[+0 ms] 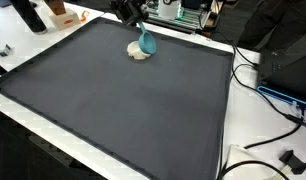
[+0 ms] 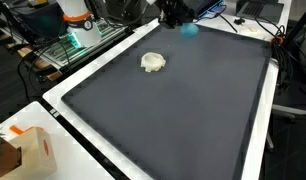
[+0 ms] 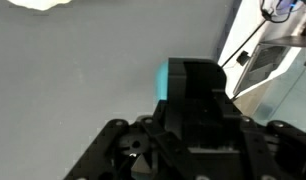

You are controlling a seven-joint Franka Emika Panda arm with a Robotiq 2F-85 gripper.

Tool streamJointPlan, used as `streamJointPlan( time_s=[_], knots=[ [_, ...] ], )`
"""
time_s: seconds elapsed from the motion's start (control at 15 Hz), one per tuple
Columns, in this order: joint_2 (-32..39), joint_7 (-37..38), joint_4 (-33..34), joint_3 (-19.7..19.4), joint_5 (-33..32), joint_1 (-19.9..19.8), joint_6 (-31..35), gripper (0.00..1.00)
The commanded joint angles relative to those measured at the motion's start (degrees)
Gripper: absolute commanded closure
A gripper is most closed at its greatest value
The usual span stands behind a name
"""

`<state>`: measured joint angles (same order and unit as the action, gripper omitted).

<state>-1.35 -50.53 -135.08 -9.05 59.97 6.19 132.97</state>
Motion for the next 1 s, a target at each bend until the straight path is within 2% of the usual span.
streamJointPlan(
  time_s=[0.0,0.33,0.93],
  knots=[
    [3.87,-5.93,0.35,1.22,8.37,-5.17,-7.96,0.75],
    [8.25,-4.92,0.11,1.34,8.18,-9.31,-11.94,0.75],
    [13.26,-2.86,0.40,0.74,7.86,-13.34,-12.00,0.75]
  ],
)
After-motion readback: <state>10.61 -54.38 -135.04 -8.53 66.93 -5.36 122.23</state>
